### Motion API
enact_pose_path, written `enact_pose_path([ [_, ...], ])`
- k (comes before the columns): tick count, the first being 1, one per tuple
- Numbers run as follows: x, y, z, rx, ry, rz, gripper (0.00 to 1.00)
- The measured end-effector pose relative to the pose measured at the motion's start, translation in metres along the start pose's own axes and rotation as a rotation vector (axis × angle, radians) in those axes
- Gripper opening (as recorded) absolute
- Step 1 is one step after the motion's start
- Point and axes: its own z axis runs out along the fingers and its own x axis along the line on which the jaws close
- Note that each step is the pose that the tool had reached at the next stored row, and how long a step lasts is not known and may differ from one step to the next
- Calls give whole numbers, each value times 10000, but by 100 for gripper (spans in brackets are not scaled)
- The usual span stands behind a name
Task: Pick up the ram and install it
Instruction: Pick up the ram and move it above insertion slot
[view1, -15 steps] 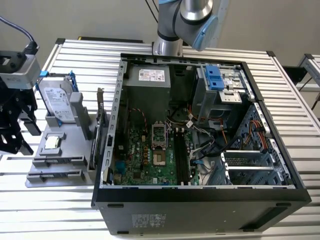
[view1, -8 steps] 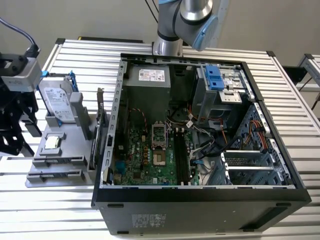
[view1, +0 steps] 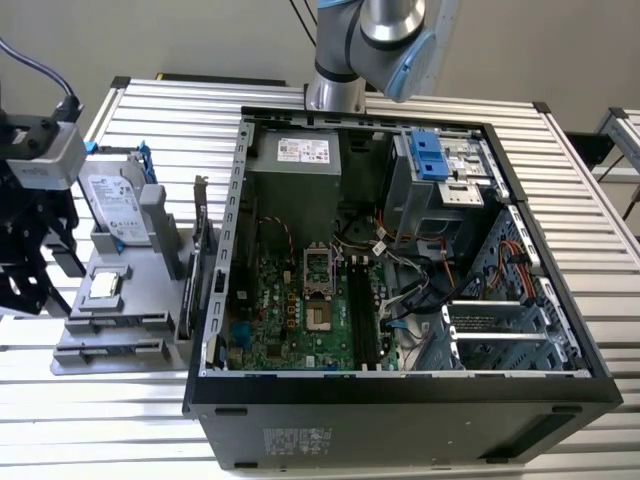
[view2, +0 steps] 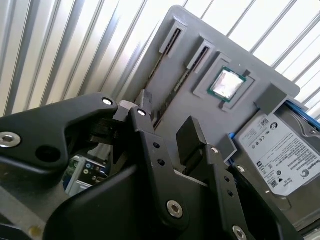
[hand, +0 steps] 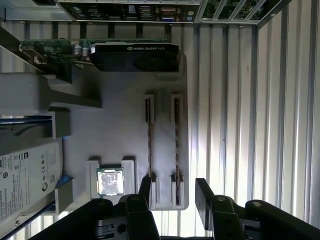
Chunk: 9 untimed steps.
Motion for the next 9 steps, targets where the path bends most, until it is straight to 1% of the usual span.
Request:
enact_pose_path([
  [9, 0, -2, 58, 0, 0, 0, 100],
])
